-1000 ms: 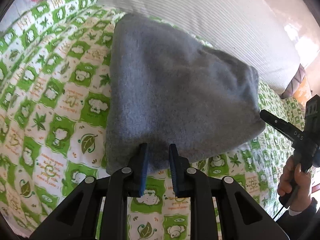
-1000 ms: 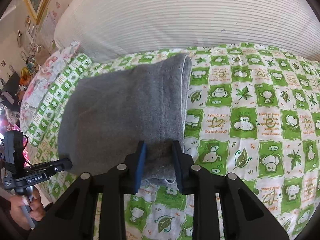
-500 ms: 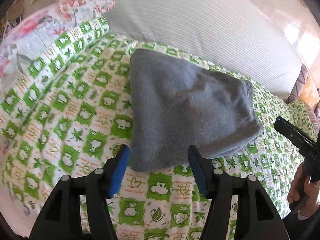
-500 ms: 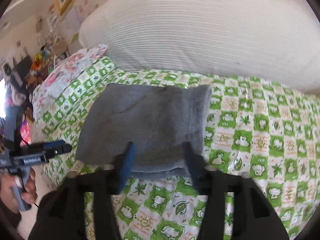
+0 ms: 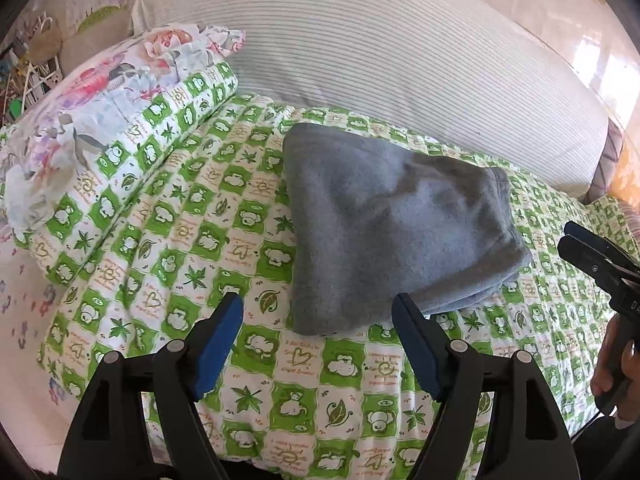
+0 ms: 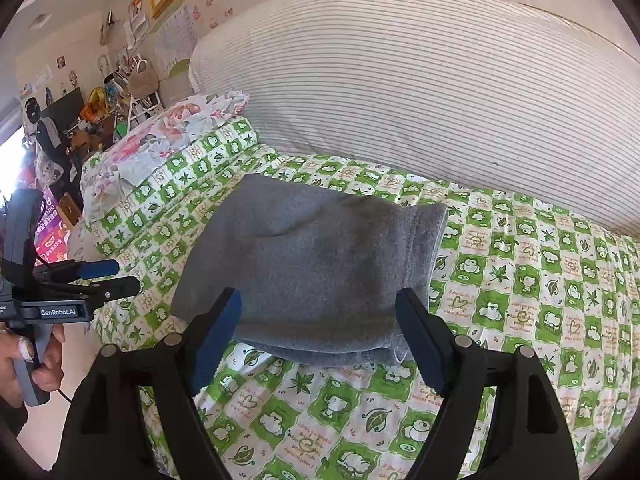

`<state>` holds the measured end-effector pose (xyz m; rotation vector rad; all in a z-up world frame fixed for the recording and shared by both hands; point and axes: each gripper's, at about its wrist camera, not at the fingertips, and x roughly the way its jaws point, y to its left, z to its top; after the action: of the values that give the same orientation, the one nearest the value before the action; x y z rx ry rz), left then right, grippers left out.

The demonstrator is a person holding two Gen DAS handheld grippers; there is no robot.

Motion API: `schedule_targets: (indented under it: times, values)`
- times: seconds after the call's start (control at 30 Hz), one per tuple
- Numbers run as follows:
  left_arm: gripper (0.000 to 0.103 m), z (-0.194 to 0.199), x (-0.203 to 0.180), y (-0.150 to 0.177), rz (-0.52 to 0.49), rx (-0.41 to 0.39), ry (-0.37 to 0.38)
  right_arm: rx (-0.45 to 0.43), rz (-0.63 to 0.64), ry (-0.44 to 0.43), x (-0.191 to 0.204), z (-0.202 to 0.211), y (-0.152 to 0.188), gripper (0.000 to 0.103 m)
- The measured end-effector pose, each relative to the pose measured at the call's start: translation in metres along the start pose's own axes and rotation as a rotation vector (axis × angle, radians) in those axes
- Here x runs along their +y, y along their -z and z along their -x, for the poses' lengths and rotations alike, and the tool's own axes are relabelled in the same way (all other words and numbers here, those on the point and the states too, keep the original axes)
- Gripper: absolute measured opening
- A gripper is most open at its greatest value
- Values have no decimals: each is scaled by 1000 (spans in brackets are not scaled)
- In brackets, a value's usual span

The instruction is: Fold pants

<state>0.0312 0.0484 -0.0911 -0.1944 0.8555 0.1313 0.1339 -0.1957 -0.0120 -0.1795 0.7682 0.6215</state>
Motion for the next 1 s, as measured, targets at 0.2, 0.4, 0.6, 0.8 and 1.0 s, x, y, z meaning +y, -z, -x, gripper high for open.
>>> schedule_targets:
  times: [0.2, 0.4, 0.6, 0.8, 1.0]
  values:
    - [81, 10, -5, 2, -42, -30, -53, 3, -4, -11, 0, 3, 2, 86]
    - [82, 17, -7, 4, -55, -46, -55, 21, 1, -44, -1, 4, 5, 87]
    - [82, 21, -9, 3, -73, -50, -78, 33, 14, -77, -3, 2, 6, 90]
    - [83, 21, -11, 5, -89, -45, -101, 50, -9, -92, -8, -3, 6, 93]
    - [83, 24, -12, 5, -86, -48, -91, 75, 11, -95, -5, -7, 8, 95]
